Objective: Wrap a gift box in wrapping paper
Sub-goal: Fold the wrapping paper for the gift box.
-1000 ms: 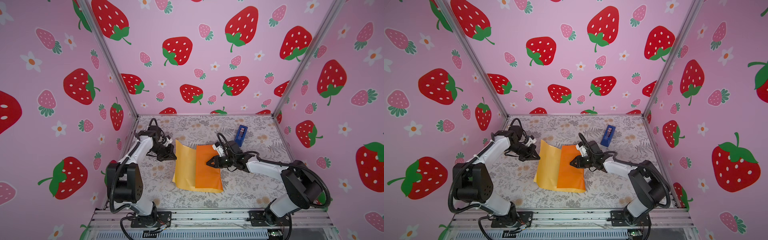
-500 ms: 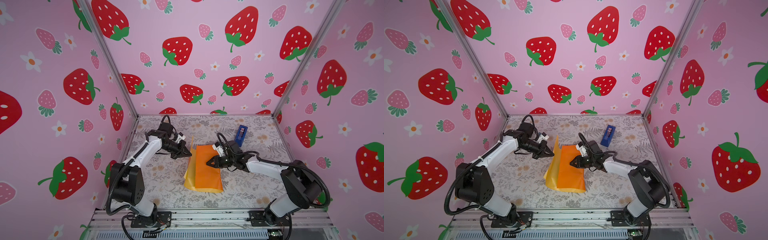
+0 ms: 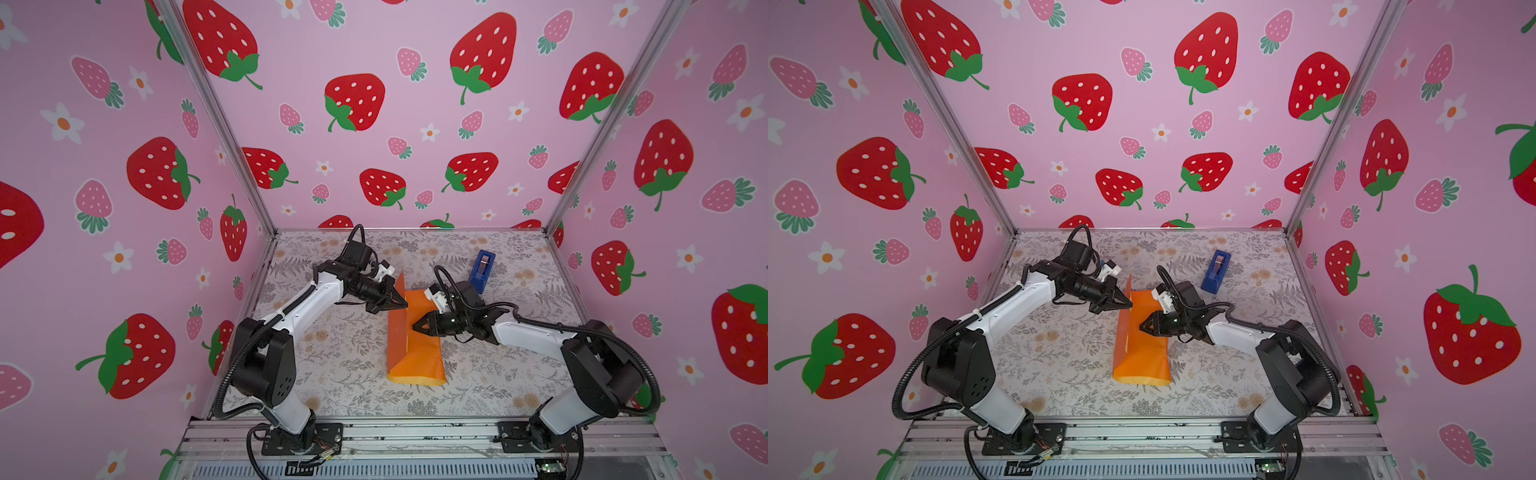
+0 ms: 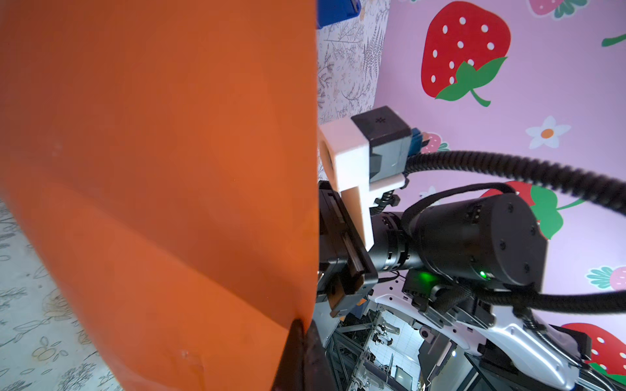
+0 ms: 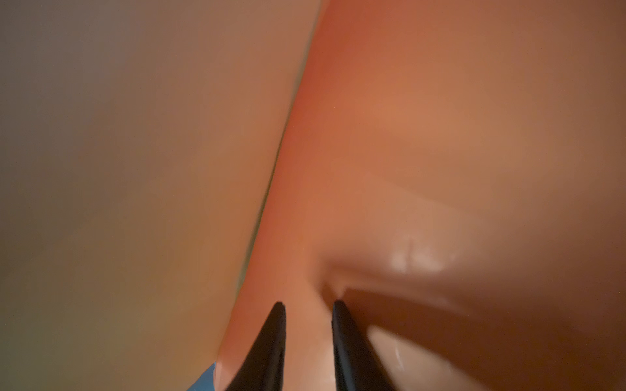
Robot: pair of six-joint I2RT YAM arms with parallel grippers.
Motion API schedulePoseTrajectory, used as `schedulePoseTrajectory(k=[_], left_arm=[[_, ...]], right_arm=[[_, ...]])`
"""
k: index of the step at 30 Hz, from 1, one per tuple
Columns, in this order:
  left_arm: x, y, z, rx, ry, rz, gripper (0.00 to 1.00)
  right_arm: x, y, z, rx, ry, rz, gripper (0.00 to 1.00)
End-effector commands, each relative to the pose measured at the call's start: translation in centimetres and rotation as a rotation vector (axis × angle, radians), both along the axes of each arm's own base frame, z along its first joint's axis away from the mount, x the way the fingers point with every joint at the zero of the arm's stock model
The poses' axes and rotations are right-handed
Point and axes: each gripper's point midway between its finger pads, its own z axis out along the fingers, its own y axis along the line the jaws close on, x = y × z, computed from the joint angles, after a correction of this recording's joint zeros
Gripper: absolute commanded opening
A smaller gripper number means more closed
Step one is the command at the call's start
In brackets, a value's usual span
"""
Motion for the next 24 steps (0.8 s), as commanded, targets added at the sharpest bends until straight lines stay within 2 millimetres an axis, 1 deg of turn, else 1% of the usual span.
schedulePoseTrajectory(k=[1, 7, 10, 19, 24], left_arm=[[0.8, -2.1, 1.5, -0.063, -0.010, 0.002, 0.00], [0.6, -4.0, 0.6, -0.063, -0.006, -0.006, 0.00], [0.7, -4.0, -0.5, -0.046, 0.009, 0.007, 0.00], [0.2, -3.8, -1.8, -0.038, 0.017, 0.014, 0.00], [-0.1, -3.4, -2.6, -0.021, 0.026, 0.015, 0.00]], right_arm=[[-1.8, -1.9, -4.4, -0.133, 0.114, -0.021, 0.28], [-1.8, -1.8, -4.5, -0.124, 0.117, -0.024, 0.28], [-1.8, -1.7, -4.4, -0.120, 0.117, -0.023, 0.28], [-1.7, -1.6, -4.2, -0.115, 0.116, -0.028, 0.28], [-1.4, -1.5, -3.4, -0.102, 0.100, -0.039, 0.30]])
